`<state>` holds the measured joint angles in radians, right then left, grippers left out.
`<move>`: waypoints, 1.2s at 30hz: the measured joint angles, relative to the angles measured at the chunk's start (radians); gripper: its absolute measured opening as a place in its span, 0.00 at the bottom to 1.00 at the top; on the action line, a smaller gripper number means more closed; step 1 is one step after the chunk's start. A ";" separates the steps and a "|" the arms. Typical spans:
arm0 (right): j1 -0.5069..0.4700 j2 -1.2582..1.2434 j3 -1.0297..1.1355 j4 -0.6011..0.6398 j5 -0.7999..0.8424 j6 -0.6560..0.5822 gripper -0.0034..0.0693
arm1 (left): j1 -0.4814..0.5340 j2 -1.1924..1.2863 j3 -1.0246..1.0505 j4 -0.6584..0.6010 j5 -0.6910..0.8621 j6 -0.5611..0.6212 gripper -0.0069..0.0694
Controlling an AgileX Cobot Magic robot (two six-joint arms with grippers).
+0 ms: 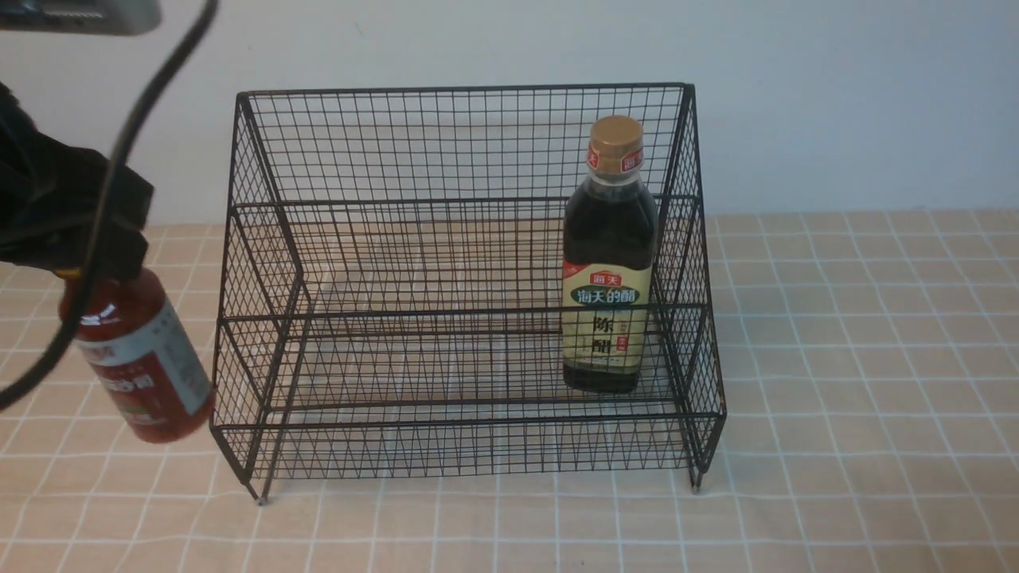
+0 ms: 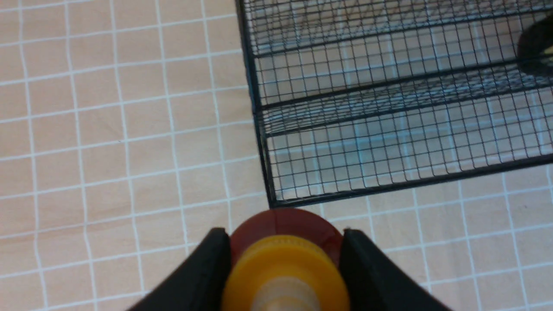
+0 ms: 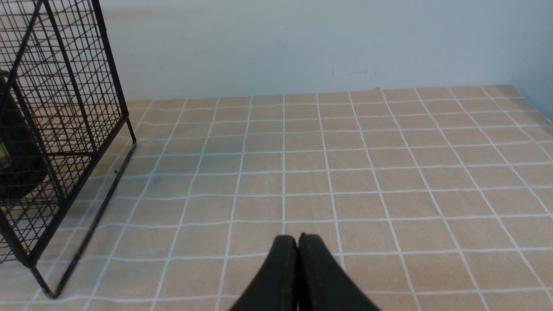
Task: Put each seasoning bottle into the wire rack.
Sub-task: Use the left arm to put the condiment bottle back on the shelf
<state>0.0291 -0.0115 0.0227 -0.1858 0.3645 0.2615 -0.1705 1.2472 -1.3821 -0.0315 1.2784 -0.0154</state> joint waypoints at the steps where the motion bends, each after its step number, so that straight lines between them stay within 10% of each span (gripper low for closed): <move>1: 0.000 0.000 0.000 0.000 0.000 0.000 0.03 | -0.003 0.001 0.000 0.000 0.000 0.000 0.47; 36: 0.000 0.000 0.000 0.000 0.000 0.000 0.03 | -0.055 0.247 0.000 -0.019 -0.204 -0.020 0.47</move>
<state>0.0291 -0.0115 0.0227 -0.1858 0.3645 0.2619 -0.2259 1.4937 -1.3824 -0.0504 1.0743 -0.0349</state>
